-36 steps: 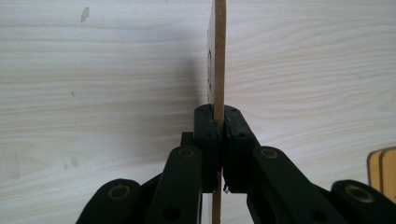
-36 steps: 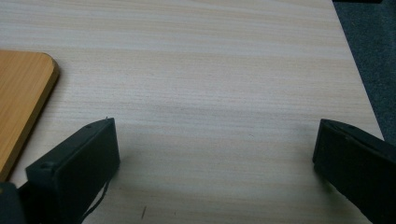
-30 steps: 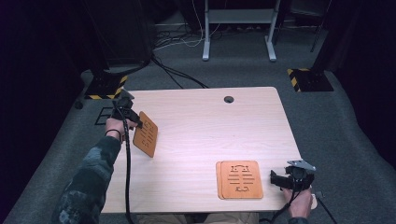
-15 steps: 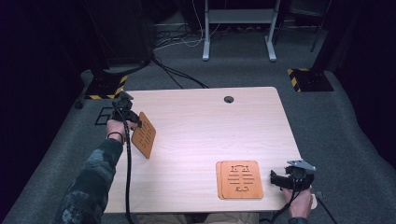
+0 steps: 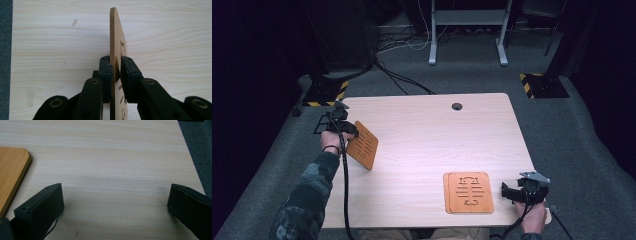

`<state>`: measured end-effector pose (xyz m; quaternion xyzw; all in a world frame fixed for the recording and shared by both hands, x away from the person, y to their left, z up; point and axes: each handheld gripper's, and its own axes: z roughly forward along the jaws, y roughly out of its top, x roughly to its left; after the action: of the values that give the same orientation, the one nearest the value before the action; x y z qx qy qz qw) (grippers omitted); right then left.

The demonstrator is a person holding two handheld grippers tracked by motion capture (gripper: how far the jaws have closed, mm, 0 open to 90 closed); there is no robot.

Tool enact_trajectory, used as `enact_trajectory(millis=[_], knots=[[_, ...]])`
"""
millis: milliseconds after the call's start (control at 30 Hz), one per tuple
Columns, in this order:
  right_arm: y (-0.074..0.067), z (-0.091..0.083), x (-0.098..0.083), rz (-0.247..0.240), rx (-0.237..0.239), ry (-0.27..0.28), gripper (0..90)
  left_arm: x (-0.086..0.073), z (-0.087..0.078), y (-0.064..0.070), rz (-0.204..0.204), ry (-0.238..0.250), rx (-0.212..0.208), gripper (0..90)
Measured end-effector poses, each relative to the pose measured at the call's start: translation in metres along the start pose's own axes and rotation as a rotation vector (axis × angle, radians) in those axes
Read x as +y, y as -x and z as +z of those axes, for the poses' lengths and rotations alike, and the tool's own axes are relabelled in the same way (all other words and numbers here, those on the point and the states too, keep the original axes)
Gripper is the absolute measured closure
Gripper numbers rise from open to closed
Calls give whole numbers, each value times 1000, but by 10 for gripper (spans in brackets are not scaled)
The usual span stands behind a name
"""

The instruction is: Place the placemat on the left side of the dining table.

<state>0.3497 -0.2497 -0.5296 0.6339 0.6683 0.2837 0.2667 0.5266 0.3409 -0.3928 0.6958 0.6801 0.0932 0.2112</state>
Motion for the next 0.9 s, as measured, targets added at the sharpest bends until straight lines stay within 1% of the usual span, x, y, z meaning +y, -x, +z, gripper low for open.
enact_trajectory(millis=[33, 133, 200, 267, 300, 367, 400, 433, 467, 567, 600, 633, 667, 733, 767, 867, 900], knots=[[0, 0, 0, 2, 0, -1, 0, -1, 1, -1, -7, 8, 1, 785], [0, 0, 0, 0, 0, 0, 0, -2, 2, -4, -6, 12, 7, 772], [0, 0, 0, 0, 0, 0, 0, -3, 2, -6, -3, 5, 13, 763], [0, 0, 0, 0, 0, 0, 0, -4, 4, -7, -11, 13, 23, 749], [0, 0, 0, 0, 0, 0, 0, -5, 5, -9, -6, 11, 27, 742], [0, 0, 0, 0, 0, 0, 0, -6, 6, -12, -6, 14, 22, 734], [0, 0, 0, 4, 0, -2, 0, -7, 6, -14, -14, 14, 17, 732], [0, 0, 0, 2, 0, -1, 0, -8, 7, -16, -22, 25, 14, 729], [0, 0, 0, 2, 0, -1, 0, -9, 7, -18, -11, 19, 15, 726], [0, 0, 0, 4, 0, -2, 0, -11, 10, -21, -28, 30, 12, 712], [0, 0, 0, 0, 0, 0, 0, -12, 10, -24, -26, 25, 6, 709], [0, 0, 0, 0, 0, 0, 0, -12, 11, -24, -36, 30, 7, 705], [0, 0, 0, 0, 0, 0, 0, -13, 12, -26, -33, 29, 8, 700], [0, 0, 0, 6, 0, -2, 0, -14, 13, -30, -33, 34, -6, 696], [0, 0, 0, 5, -1, -2, 0, -15, 14, -32, -41, 36, -5, 691], [0, 0, 0, 3, 0, -1, 0, -18, 17, -39, -64, 42, -23, 680], [0, 0, 0, 6, -1, -3, 0, -19, 17, -40, -58, 34, -23, 675]])
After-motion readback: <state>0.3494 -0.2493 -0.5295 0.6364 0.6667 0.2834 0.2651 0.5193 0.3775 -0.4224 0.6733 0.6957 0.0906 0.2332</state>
